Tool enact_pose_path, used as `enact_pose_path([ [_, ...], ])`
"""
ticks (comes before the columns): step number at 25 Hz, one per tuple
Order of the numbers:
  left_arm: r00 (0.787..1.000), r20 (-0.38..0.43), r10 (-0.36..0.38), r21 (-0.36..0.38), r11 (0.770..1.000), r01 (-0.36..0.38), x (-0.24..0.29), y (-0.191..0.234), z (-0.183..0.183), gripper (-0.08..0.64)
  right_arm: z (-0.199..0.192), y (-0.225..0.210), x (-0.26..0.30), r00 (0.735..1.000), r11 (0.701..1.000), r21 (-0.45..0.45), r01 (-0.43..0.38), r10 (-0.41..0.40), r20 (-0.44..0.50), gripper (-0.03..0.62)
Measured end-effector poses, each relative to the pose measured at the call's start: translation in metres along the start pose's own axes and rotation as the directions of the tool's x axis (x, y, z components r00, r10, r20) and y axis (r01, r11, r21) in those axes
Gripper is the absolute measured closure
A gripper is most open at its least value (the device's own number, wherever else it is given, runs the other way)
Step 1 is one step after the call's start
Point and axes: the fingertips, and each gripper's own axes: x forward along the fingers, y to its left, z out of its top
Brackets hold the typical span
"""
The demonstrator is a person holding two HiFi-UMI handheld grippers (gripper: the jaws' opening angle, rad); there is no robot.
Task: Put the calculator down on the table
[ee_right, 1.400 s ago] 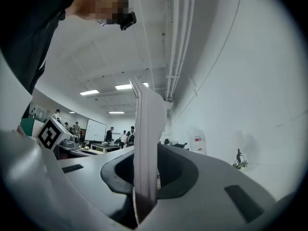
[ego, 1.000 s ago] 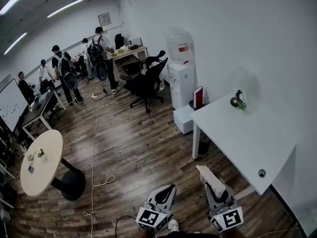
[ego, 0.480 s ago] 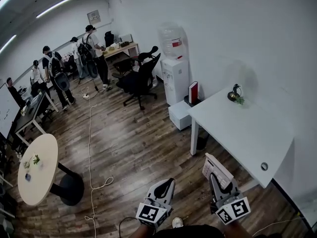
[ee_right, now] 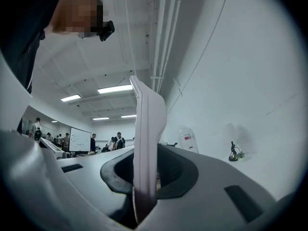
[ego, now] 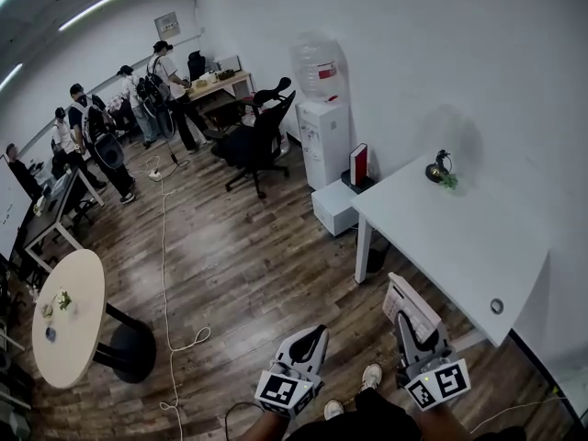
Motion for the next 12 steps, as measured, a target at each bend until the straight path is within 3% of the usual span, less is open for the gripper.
enact_pose_path([
  [5, 1.000, 0.017, -0.004, 0.056, 0.998, 0.003, 0.032, 0.018, -0.005, 0.540, -0.010, -0.030, 0.027, 1.000, 1.000, -0.002, 0.007, -0.007, -0.008, 0.502],
  [8, 1.000, 0.010, 0.021, 0.045, 0.999, -0.021, 0.060, 0.028, 0.001, 0.540, -0.016, -0.054, 0.046, 1.000, 1.000, -0.004, 0.013, -0.013, -0.014, 0.502],
  [12, 1.000, -0.008, -0.013, 0.086, 0.996, 0.014, 0.105, 0.036, -0.007, 0.540, -0.020, -0.092, 0.072, 0.999, 1.000, 0.012, 0.023, -0.022, -0.028, 0.502],
])
